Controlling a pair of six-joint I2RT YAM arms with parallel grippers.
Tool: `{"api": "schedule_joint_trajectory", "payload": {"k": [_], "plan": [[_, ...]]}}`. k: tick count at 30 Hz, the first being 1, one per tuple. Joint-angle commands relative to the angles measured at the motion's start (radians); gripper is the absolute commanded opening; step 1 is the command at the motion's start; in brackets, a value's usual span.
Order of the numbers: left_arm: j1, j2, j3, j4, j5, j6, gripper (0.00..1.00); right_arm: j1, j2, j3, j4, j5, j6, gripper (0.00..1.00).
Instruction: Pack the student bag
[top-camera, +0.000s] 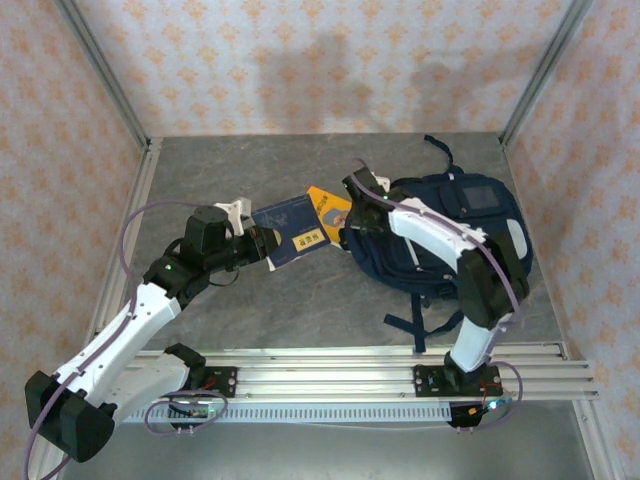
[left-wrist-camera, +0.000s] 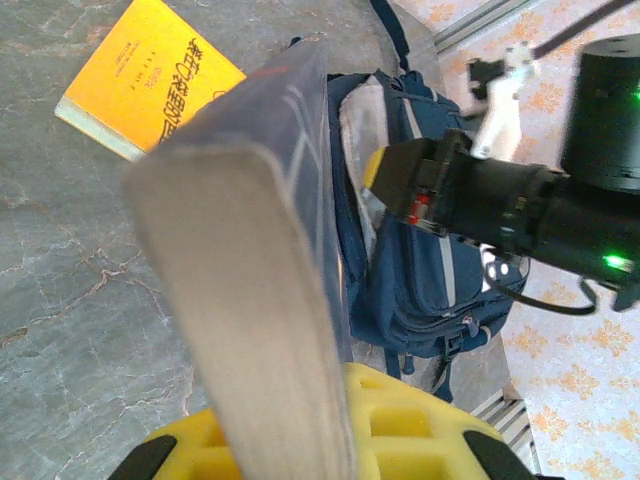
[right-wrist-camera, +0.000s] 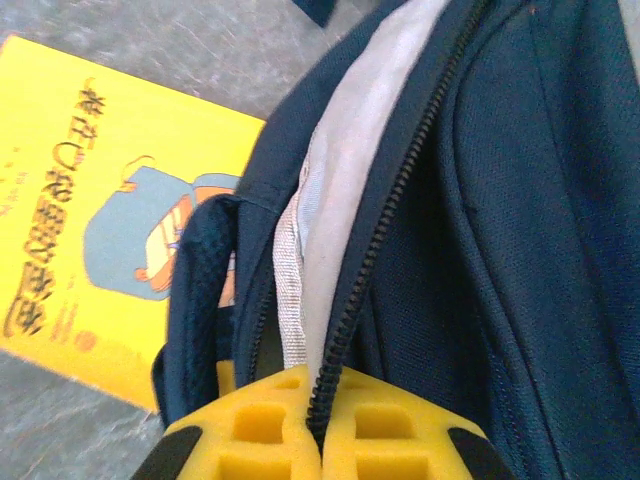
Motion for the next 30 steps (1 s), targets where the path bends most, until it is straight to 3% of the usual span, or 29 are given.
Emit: {"api": "schedule_joint_trajectory", "payload": {"k": [1, 5, 7, 12, 16, 22, 30], "plan": [[0.012, 0.006, 0.016, 0.026, 0.015, 0.031, 0.00, -0.002, -0.154, -0.025, 0.039, -0.041, -0.087, 0.00], [0.011, 0.023, 0.043, 0.008, 0.016, 0.029, 0.00, 0.000, -0.265, -0.020, -0.002, -0.106, -0.168, 0.00], [0.004, 0.036, 0.059, -0.003, 0.015, 0.028, 0.00, 0.019, -0.291, 0.020, -0.086, -0.052, -0.175, 0.00], [-0.030, 0.083, 0.090, 0.063, 0.068, 0.003, 0.00, 0.036, -0.350, 0.105, -0.280, -0.093, -0.412, 0.00], [-0.104, 0.145, 0.119, 0.185, 0.134, -0.027, 0.00, -0.035, -0.526, 0.053, -0.166, -0.386, -0.449, 0.00], [-0.198, 0.327, 0.183, 0.321, 0.153, -0.114, 0.00, -0.197, -0.657, 0.007, -0.049, -0.647, -0.394, 0.00], [-0.280, 0.552, 0.257, 0.544, 0.191, -0.226, 0.00, -0.253, -0.661, 0.000, -0.055, -0.779, -0.371, 0.00]]}}
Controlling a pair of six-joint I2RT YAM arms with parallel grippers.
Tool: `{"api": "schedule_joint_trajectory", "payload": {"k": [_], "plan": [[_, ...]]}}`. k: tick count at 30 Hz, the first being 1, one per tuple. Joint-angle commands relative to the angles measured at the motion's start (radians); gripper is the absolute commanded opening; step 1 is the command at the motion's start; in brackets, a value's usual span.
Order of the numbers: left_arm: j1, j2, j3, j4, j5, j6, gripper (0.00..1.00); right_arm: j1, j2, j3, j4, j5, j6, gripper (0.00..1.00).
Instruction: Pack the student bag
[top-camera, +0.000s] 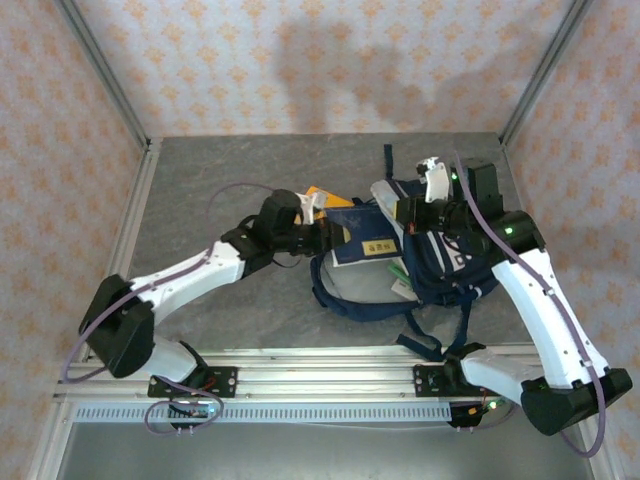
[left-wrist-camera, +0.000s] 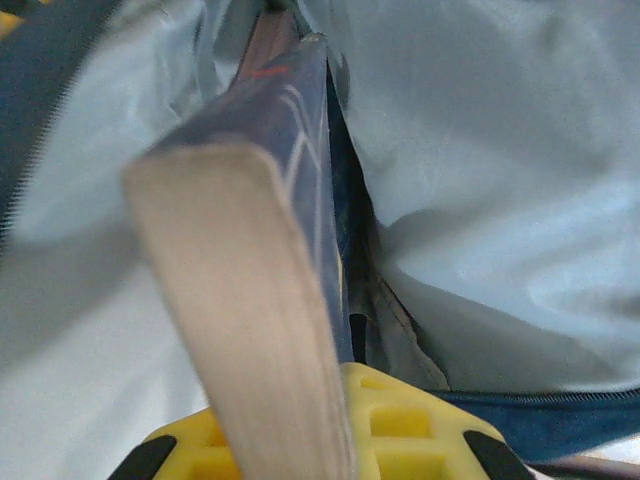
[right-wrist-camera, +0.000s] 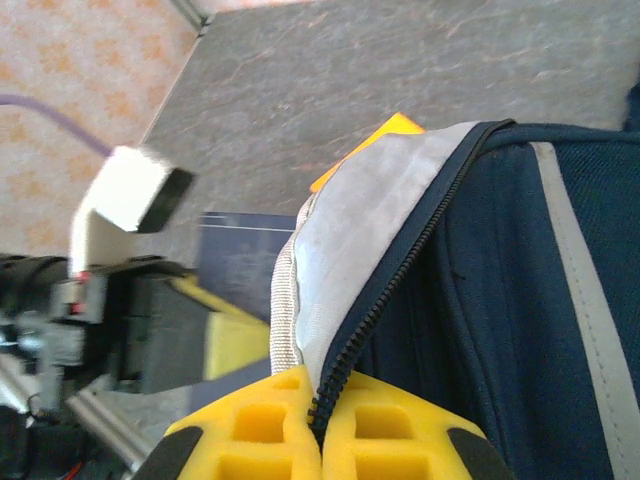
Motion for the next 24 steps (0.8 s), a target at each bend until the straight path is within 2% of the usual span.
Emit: {"api": "schedule_joint_trajectory", "payload": {"k": [1, 16, 24], "plan": [[-0.025, 0.038, 0.072, 0.180, 0.042, -0.065, 0.00, -0.011, -0.021, 0.014, 0.164, -0.112, 0.009, 0.00], [-0.040, 0.035, 0.128, 0.101, 0.023, -0.062, 0.00, -0.021, -0.031, -0.021, 0.204, -0.110, 0.029, 0.00], [-0.094, 0.193, 0.204, 0.133, -0.003, -0.115, 0.00, -0.021, -0.030, -0.064, 0.310, -0.113, 0.118, 0.00]]}}
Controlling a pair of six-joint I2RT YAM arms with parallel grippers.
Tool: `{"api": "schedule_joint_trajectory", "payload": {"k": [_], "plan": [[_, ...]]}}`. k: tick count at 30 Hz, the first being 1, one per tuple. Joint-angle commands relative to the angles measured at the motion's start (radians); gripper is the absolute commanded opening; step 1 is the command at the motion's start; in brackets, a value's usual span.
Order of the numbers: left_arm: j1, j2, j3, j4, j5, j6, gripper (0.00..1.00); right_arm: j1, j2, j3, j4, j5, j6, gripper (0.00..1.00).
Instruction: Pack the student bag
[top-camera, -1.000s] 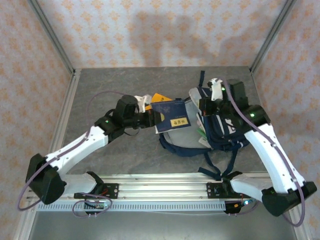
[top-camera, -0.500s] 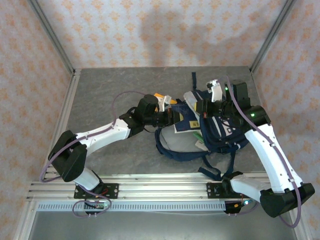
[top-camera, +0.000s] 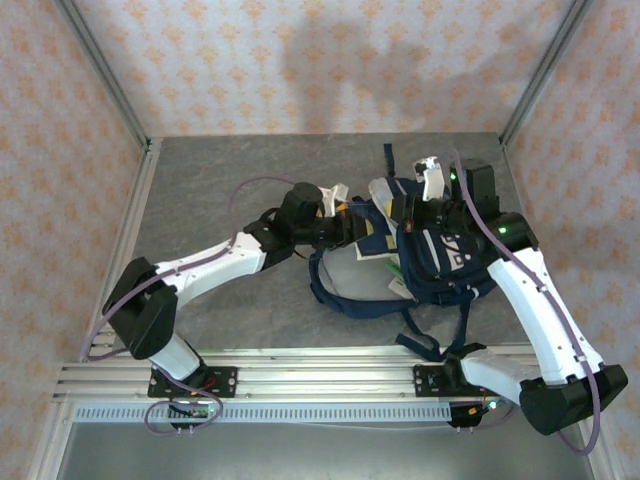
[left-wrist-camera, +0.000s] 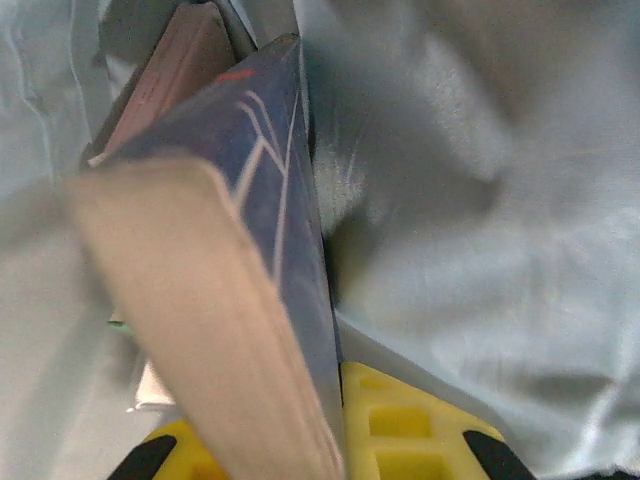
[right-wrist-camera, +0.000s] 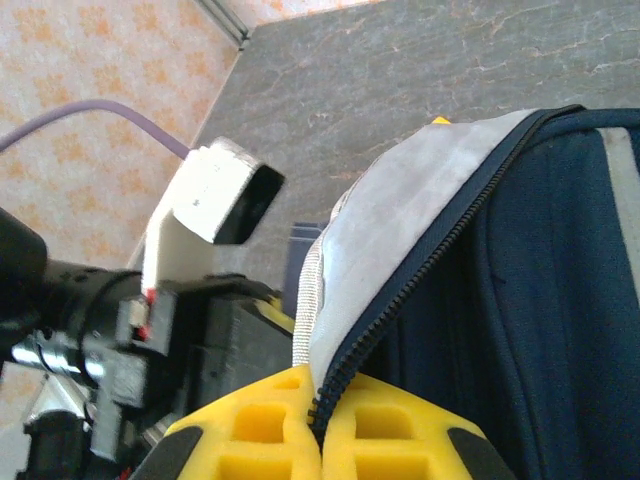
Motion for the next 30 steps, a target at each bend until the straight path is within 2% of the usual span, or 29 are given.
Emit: {"api": "schedule_joint_trajectory", "payload": {"k": [1, 10, 16, 22, 25, 30], "plan": [[-0.041, 0.082, 0.076, 0.061, -0.011, -0.024, 0.00, -0.002, -0.036, -0.008, 0.200, -0.013, 0.058, 0.00], [-0.091, 0.342, 0.265, 0.052, -0.073, -0.051, 0.00, -0.002, -0.059, -0.132, 0.429, -0.030, 0.199, 0.00], [-0.107, 0.508, 0.385, 0.119, -0.061, -0.092, 0.00, -0.002, -0.050, -0.231, 0.619, -0.055, 0.308, 0.00], [-0.123, 0.622, 0.519, 0.067, -0.045, -0.081, 0.13, -0.002, -0.029, -0.282, 0.709, -0.036, 0.359, 0.00], [-0.122, 0.650, 0.579, 0.028, -0.021, -0.071, 0.29, -0.003, -0.027, -0.291, 0.691, -0.002, 0.339, 0.00], [-0.115, 0.563, 0.541, -0.079, -0.038, 0.021, 0.51, -0.003, -0.035, -0.285, 0.591, 0.094, 0.268, 0.00]]}}
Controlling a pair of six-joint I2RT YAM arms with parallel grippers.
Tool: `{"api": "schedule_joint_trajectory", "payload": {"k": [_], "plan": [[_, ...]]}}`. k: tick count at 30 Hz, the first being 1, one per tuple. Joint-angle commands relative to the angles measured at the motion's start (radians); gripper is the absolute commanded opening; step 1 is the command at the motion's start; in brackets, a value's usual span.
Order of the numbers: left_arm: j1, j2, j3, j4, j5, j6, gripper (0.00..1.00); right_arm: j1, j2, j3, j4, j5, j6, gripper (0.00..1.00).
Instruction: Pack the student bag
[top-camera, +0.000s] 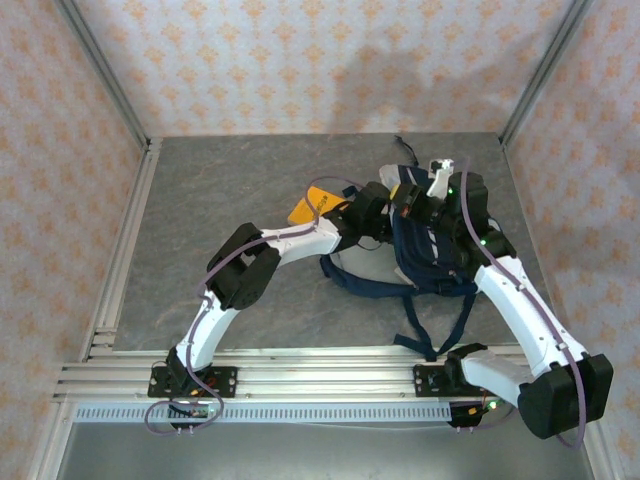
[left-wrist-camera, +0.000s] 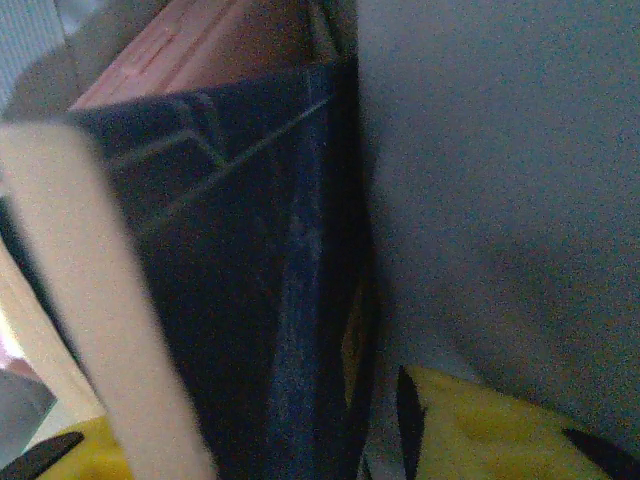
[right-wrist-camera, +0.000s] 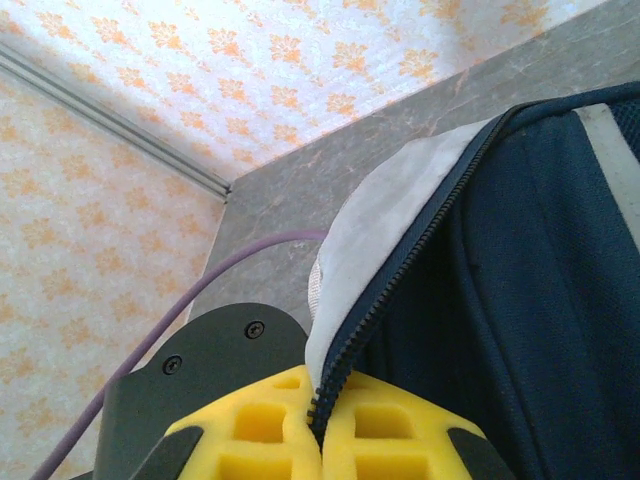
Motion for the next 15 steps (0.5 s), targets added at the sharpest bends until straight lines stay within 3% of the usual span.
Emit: {"api": "schedule_joint_trajectory", "payload": {"k": [1, 15], "plan": [[-0.030, -0.080, -0.013, -0.123, -0.011, 0.084, 0.54, 0.039, -0.015, 0.016, 0.063, -0.019, -0.057, 0.00], [0.029, -0.429, -0.307, -0.234, -0.061, 0.227, 0.66, 0.039, -0.021, -0.014, -0.014, 0.089, -0.119, 0.00]]}}
